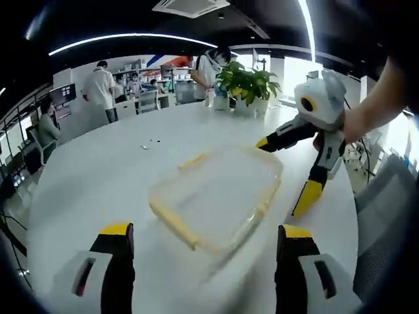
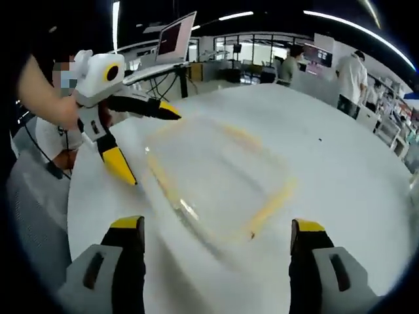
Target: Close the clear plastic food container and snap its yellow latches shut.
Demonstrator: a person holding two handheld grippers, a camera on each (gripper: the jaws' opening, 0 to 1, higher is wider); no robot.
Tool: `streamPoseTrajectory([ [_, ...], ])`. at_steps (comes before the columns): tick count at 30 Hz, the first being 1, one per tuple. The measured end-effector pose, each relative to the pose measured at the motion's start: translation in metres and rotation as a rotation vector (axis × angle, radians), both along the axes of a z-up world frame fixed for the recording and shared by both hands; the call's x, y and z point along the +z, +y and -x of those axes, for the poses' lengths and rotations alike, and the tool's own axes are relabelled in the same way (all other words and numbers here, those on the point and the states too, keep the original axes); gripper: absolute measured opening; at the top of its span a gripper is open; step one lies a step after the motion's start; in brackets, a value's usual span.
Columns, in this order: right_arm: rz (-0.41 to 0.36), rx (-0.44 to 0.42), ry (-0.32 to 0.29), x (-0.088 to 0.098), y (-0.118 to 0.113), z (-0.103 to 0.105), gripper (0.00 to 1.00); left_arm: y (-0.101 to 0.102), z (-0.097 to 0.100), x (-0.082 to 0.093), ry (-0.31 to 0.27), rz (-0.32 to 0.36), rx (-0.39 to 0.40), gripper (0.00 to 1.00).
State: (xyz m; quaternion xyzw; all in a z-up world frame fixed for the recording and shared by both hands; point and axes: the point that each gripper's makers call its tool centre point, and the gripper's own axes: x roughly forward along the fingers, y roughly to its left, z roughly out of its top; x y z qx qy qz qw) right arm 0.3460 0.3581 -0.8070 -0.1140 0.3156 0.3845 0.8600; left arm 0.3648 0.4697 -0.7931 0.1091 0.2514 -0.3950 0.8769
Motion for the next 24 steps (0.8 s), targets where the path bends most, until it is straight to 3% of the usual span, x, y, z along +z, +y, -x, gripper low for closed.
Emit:
streamPoseTrajectory([
  [2, -0.102, -0.06, 0.063, 0.003, 0.007, 0.008, 0.96, -0.001, 0.005, -0.005, 0.025, 0.02, 0.017, 0.87],
  [3, -0.114, -0.074, 0.052, 0.003, 0.006, 0.008, 0.97, -0.001, 0.007, -0.008, 0.046, 0.03, 0.035, 0.87],
  [12, -0.112, -0.1, 0.037, -0.001, 0.0, 0.019, 0.99, -0.003, 0.023, -0.016, 0.1, 0.066, 0.085, 0.87],
  [17, -0.167, -0.157, 0.035, 0.009, -0.004, 0.018, 0.97, 0.002, 0.025, -0.013, 0.097, 0.073, 0.102, 0.86],
  [24, -0.168, -0.173, 0.043, 0.011, -0.011, 0.027, 0.96, 0.009, 0.032, -0.008, 0.107, 0.1, 0.135, 0.83],
])
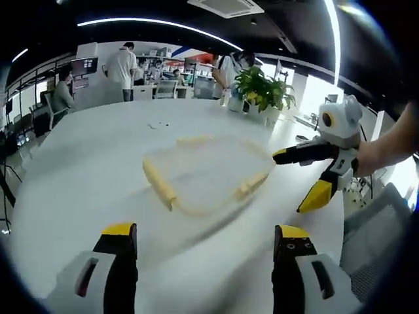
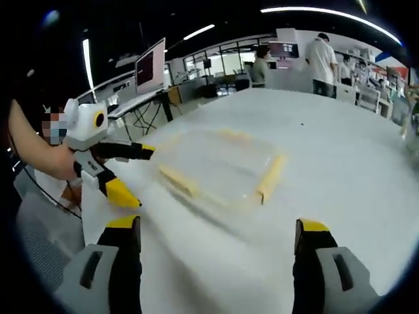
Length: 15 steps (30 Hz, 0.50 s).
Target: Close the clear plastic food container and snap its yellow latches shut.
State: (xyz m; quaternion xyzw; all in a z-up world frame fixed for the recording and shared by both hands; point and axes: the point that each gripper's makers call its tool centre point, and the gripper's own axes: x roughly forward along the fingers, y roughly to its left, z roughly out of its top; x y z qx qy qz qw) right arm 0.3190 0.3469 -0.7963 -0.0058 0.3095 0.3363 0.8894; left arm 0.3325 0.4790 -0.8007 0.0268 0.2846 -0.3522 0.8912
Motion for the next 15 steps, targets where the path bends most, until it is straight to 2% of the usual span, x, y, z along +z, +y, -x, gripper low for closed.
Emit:
streamPoseTrajectory([
  [4, -0.015, -0.023, -0.008, 0.005, -0.005, 0.005, 0.95, 0.003, 0.007, 0.004, -0.003, 0.021, 0.02, 0.82],
  [7, -0.013, -0.041, -0.017, 0.007, -0.012, 0.009, 0.94, 0.006, 0.009, 0.003, 0.024, 0.058, 0.065, 0.82],
  [15, -0.01, -0.06, 0.004, 0.003, -0.026, 0.026, 0.93, 0.017, 0.019, 0.009, 0.031, 0.086, 0.103, 0.78],
])
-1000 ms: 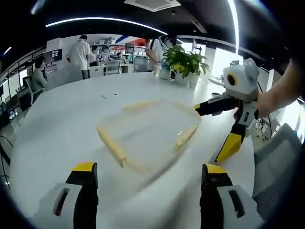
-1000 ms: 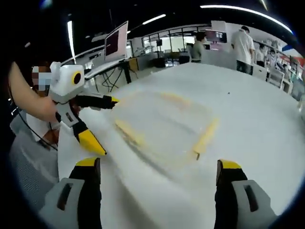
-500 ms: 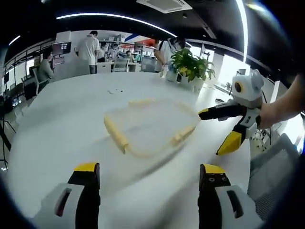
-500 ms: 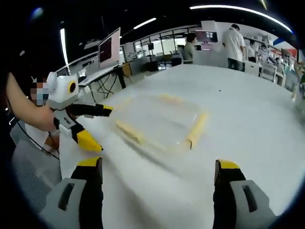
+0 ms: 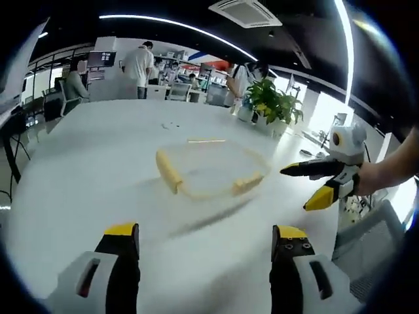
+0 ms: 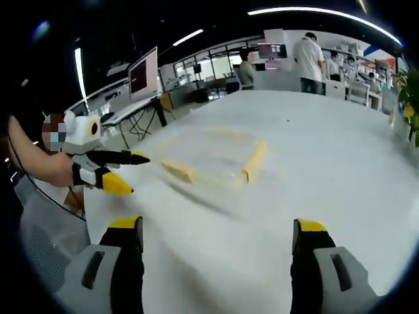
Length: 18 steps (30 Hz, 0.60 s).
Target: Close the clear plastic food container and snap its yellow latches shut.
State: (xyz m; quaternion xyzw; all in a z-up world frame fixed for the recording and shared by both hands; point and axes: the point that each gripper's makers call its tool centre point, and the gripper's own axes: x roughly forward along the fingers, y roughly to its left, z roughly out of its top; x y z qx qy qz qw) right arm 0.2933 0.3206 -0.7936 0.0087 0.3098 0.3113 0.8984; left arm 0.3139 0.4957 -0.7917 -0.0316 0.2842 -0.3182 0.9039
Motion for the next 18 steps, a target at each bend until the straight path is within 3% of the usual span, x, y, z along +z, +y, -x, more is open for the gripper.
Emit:
streamPoseTrajectory([
  [18, -0.033, -0.028, -0.004, 0.019, -0.011, 0.034, 0.89, 0.021, 0.036, 0.016, 0.0, 0.015, 0.022, 0.75],
])
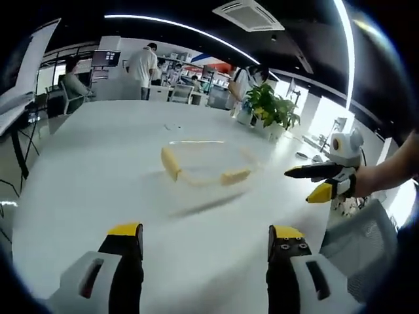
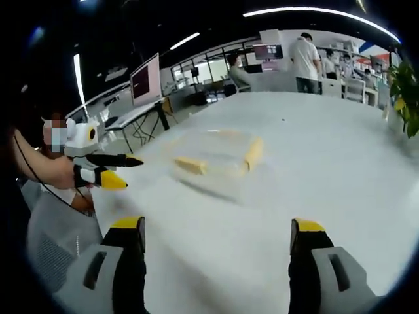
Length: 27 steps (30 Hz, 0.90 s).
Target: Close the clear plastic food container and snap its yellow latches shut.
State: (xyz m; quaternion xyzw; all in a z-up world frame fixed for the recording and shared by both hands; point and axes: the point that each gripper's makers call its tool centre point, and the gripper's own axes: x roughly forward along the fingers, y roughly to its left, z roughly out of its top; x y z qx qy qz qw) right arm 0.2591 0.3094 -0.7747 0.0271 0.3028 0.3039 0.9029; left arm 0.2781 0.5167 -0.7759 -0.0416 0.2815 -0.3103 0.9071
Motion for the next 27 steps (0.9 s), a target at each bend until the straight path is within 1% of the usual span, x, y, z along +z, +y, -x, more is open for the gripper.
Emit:
streamPoseTrajectory([
  [3, -0.018, -0.019, 0.005, 0.003, -0.003, 0.007, 0.89, 0.007, 0.004, 0.004, -0.003, 0.01, 0.016, 0.74],
  [6, -0.03, -0.023, 0.011, 0.005, -0.004, 0.016, 0.88, 0.013, 0.009, 0.002, 0.005, -0.005, 0.022, 0.74],
  [9, -0.037, -0.022, 0.013, 0.008, -0.004, 0.023, 0.88, 0.019, 0.013, 0.003, 0.01, 0.004, 0.046, 0.73],
  [10, -0.039, -0.022, 0.012, 0.009, -0.005, 0.025, 0.88, 0.019, 0.014, 0.004, 0.009, 0.006, 0.047, 0.73],
  [12, -0.052, -0.031, 0.009, 0.013, -0.005, 0.028, 0.88, 0.019, 0.018, 0.005, -0.003, -0.015, 0.026, 0.71],
  [16, -0.078, -0.04, 0.011, 0.019, -0.006, 0.033, 0.88, 0.022, 0.025, 0.009, 0.003, 0.006, 0.028, 0.71],
  [20, -0.079, -0.026, 0.01, 0.024, -0.005, 0.038, 0.87, 0.025, 0.033, 0.01, 0.014, 0.014, 0.033, 0.71],
  [23, -0.091, -0.014, 0.001, 0.032, -0.004, 0.044, 0.87, 0.027, 0.038, 0.012, 0.016, 0.025, 0.04, 0.71],
  [27, -0.099, -0.007, -0.004, 0.035, -0.003, 0.05, 0.86, 0.028, 0.047, 0.016, 0.018, 0.029, 0.036, 0.7],
])
